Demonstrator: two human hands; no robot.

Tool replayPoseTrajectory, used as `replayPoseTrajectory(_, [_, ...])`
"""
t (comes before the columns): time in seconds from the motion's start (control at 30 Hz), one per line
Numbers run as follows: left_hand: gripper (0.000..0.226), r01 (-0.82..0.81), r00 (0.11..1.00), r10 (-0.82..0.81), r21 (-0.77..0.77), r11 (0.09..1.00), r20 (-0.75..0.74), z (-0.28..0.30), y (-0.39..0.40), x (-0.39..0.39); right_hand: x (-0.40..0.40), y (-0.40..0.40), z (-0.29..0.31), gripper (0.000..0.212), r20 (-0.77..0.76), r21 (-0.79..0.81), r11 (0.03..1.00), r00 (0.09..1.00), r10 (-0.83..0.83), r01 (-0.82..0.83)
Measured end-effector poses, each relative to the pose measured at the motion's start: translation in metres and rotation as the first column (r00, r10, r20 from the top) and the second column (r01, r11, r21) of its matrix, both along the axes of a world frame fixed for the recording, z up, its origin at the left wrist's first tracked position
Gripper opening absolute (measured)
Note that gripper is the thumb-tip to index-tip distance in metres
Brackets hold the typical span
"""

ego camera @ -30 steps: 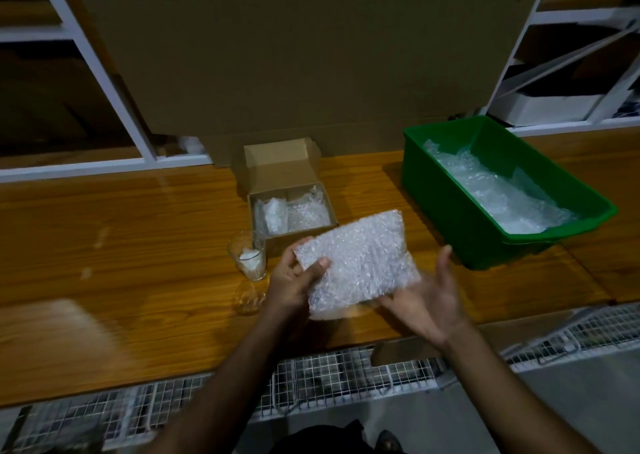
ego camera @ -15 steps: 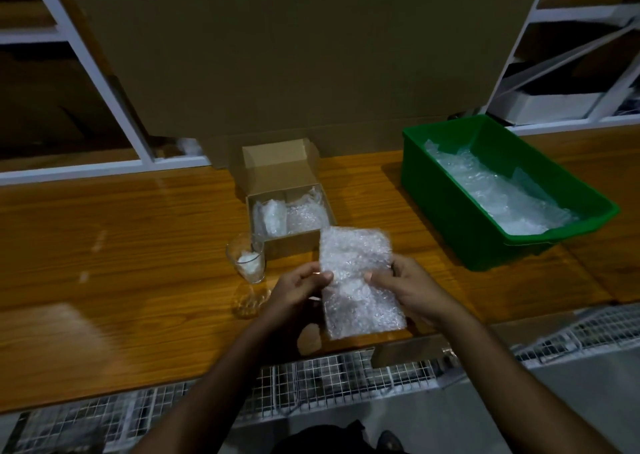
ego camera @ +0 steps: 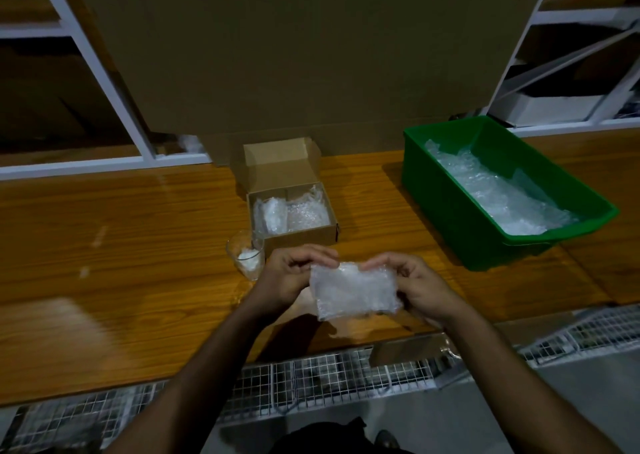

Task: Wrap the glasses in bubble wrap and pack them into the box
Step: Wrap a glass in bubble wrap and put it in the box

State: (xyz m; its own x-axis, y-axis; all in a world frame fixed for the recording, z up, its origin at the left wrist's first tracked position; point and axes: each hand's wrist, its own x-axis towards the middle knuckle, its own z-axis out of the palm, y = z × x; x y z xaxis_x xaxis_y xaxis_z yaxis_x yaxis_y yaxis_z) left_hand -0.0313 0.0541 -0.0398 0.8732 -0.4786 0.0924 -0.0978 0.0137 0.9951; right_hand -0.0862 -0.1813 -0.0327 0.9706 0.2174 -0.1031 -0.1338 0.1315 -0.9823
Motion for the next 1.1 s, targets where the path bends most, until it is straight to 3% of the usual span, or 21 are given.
replayPoseTrajectory(0.07, [0.025,0.008,0.999,-0.011,-0.051,0.999,-0.052,0.004,0.0,-0.003,-0.001,0.001,0.0,0.026,-0.019,0.032,0.999,1.0,-0.019,0.019])
replayPoseTrajectory(0.13, [0.024,-0.011,0.971,-0.024,-0.144,0.989,-0.238,0.005,-0.002,-0.006,0.0,0.002,-0.002,0.028,-0.028,0.055,0.997,0.999,-0.046,0.047])
replayPoseTrajectory(0.23, [0.044,-0.007,0.833,-0.105,-0.201,0.98,-0.543,0.001,-0.003,-0.011,0.0,0.001,-0.008,0.038,-0.026,0.063,0.995,0.997,-0.079,0.08])
replayPoseTrajectory(0.3, [0.056,-0.008,0.794,-0.092,-0.162,0.987,-0.601,-0.001,-0.008,-0.018,0.0,0.001,-0.012,0.036,-0.035,0.037,0.996,0.996,-0.082,0.084])
replayPoseTrajectory(0.47, [0.041,-0.099,0.871,0.024,-0.128,0.987,-0.49,-0.012,-0.02,-0.03,-0.005,0.004,-0.013,0.039,0.042,-0.155,0.987,0.998,-0.042,0.048])
replayPoseTrajectory(0.53, [0.035,-0.13,0.89,0.075,-0.091,0.987,-0.45,-0.017,-0.02,-0.029,-0.006,0.005,-0.013,0.041,0.031,-0.143,0.989,0.999,-0.037,0.041])
replayPoseTrajectory(0.67, [0.028,-0.222,0.905,0.189,-0.043,0.974,-0.382,-0.018,-0.021,-0.031,-0.007,0.005,-0.014,0.036,-0.293,0.065,0.995,0.955,-0.05,0.072])
replayPoseTrajectory(0.73, [0.029,-0.221,0.917,0.203,-0.015,0.975,-0.345,-0.019,-0.02,-0.033,-0.01,0.008,-0.016,0.055,-0.38,0.067,0.998,0.925,0.008,0.019])
replayPoseTrajectory(0.97, [0.033,-0.122,0.924,0.112,-0.005,0.993,-0.365,-0.011,-0.011,-0.035,-0.003,0.007,-0.019,0.03,-0.302,-0.012,0.995,0.948,-0.102,0.103])
replayPoseTrajectory(1.1, [0.027,-0.131,0.926,0.115,-0.019,0.991,-0.36,-0.012,-0.002,-0.032,-0.003,-0.001,-0.019,0.031,-0.279,0.076,0.993,0.958,-0.06,0.085])
